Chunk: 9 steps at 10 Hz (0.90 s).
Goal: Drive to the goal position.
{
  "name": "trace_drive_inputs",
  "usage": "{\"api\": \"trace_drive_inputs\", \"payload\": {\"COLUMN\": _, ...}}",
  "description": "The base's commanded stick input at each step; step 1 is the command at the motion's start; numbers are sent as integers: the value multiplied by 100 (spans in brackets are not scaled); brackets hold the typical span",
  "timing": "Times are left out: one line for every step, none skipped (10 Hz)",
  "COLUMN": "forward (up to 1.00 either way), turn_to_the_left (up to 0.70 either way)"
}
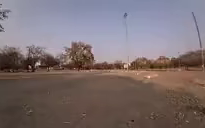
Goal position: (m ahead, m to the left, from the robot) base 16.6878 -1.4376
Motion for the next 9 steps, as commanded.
{"api": "trace_drive_inputs", "payload": {"forward": 70, "turn_to_the_left": 0}}
{"api": "trace_drive_inputs", "payload": {"forward": 70, "turn_to_the_left": 0}}
{"api": "trace_drive_inputs", "payload": {"forward": 70, "turn_to_the_left": 0}}
{"api": "trace_drive_inputs", "payload": {"forward": 70, "turn_to_the_left": 0}}
{"api": "trace_drive_inputs", "payload": {"forward": 70, "turn_to_the_left": 0}}
{"api": "trace_drive_inputs", "payload": {"forward": 70, "turn_to_the_left": 0}}
{"api": "trace_drive_inputs", "payload": {"forward": 70, "turn_to_the_left": 0}}
{"api": "trace_drive_inputs", "payload": {"forward": 70, "turn_to_the_left": 0}}
{"api": "trace_drive_inputs", "payload": {"forward": 70, "turn_to_the_left": 0}}
